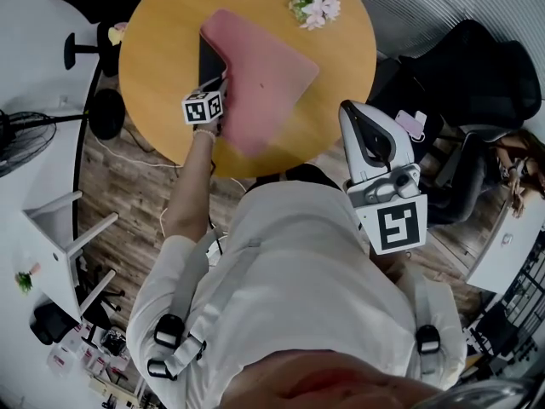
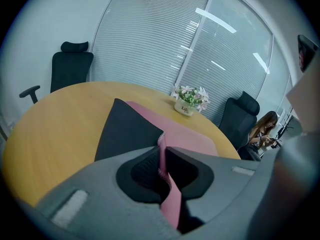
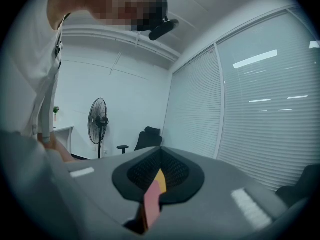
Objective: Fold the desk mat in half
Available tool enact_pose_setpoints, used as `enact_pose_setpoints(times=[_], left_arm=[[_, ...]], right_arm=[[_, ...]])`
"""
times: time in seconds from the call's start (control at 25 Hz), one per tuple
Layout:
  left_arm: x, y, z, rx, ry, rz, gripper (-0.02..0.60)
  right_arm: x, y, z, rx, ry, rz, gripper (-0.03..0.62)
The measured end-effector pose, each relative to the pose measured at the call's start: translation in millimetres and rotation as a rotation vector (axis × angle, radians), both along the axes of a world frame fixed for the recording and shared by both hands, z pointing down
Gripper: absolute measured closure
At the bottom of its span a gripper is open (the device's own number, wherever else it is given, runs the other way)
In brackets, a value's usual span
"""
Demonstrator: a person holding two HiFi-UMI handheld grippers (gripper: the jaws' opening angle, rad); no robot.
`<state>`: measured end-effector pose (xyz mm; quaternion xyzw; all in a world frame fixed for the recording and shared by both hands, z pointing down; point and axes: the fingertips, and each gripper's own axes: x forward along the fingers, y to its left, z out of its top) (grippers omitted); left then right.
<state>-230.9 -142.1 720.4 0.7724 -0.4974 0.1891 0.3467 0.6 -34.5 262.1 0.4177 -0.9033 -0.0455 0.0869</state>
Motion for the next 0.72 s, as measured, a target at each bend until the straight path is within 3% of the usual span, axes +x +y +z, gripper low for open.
enact_pose_setpoints(times=[0.32, 0.72], left_arm=[[28, -6, -2, -0.011, -0.016, 0.021, 0.54], [75, -14, 8, -0.028, 0.015, 0.068, 0.54]], right_arm=[[17, -1, -2, 0.0, -0.002, 0.017, 0.589], [41, -6, 0, -0.004, -0.006, 0.043, 0.589]])
